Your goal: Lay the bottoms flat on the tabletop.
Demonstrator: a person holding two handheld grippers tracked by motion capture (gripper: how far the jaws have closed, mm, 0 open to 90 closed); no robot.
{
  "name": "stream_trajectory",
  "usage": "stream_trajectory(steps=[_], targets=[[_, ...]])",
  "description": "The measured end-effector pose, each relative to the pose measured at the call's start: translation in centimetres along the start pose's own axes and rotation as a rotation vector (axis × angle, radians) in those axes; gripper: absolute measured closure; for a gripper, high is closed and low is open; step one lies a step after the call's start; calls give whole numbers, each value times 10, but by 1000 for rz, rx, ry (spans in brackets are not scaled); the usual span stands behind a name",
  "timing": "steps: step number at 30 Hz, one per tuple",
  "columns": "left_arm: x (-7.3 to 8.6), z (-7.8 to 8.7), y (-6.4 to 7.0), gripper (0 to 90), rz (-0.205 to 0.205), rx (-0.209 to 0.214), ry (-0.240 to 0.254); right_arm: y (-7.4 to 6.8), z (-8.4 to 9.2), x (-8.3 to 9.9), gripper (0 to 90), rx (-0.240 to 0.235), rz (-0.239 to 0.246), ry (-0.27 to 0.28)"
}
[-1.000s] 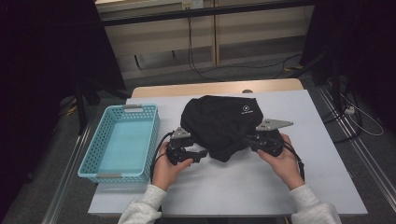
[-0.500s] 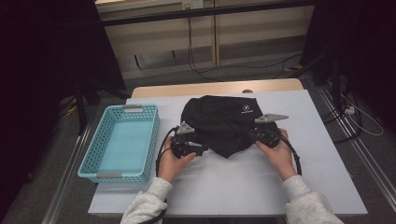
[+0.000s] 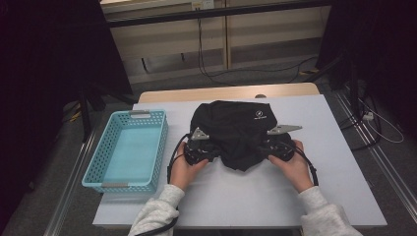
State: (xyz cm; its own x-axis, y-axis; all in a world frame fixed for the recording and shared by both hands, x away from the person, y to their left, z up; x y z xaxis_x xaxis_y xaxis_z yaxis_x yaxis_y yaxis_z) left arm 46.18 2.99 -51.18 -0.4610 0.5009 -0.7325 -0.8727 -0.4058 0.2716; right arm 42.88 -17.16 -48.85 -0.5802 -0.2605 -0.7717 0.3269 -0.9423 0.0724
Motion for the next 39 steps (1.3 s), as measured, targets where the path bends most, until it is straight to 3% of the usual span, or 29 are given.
stream_trajectory(steps=[4, 7, 14, 18, 20, 21, 23, 24, 26, 28, 30, 32, 35, 39], targets=[[-1, -2, 6, 812, 16, 13, -17, -10, 17, 0, 583, -21, 16, 22], [-2, -5, 11, 893, 32, 60, -13, -21, 26, 1, 546, -42, 40, 47], [-15, 6, 12, 900, 55, 84, 46, -55, 27, 12, 529, -119, 121, 27], [-18, 11, 12, 900, 59, 85, 75, -66, 23, 13, 500, -136, 135, 24], [-17, 11, 11, 900, 53, 84, 78, -73, 22, 13, 498, -172, 137, 29], [-17, 10, 10, 881, 45, 72, 84, -77, 21, 13, 498, -190, 147, 29], [-16, 9, 8, 664, 28, 39, 89, -84, 19, 14, 491, -190, 179, 20], [-15, 8, 7, 566, 37, 42, 91, -87, 16, 15, 490, -184, 197, 14], [-13, 8, 8, 496, 47, 46, 95, -89, 10, 19, 520, -160, 224, -12], [-12, 8, 7, 450, 62, 48, 94, -91, 6, 23, 621, -157, 259, -31], [-12, 10, 5, 410, 50, 33, 97, -92, 5, 24, 757, -147, 297, -21], [-12, 11, 4, 369, 47, 32, 100, -91, 5, 24, 867, -144, 302, -27], [-12, 10, 5, 334, 45, 36, 98, -87, 8, 23, 879, -157, 295, -25], [-12, 9, 8, 325, 43, 49, 94, -70, 20, 15, 881, -139, 258, 12]])
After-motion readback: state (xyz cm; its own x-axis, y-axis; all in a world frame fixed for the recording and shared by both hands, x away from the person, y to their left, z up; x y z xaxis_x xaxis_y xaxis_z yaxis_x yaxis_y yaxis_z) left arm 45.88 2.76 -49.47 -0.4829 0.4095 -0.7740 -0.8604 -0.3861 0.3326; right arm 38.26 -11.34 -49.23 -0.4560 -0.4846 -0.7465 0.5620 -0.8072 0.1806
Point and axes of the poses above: each handheld gripper's, and its own axes: z roughly backward along the jaws, x roughly out of its underside, y roughly to its right, the point moved 8 cm from there along -z, roughly forward along the jaws, and after that the axes turned 15 degrees about x, right-handed, at the moved point
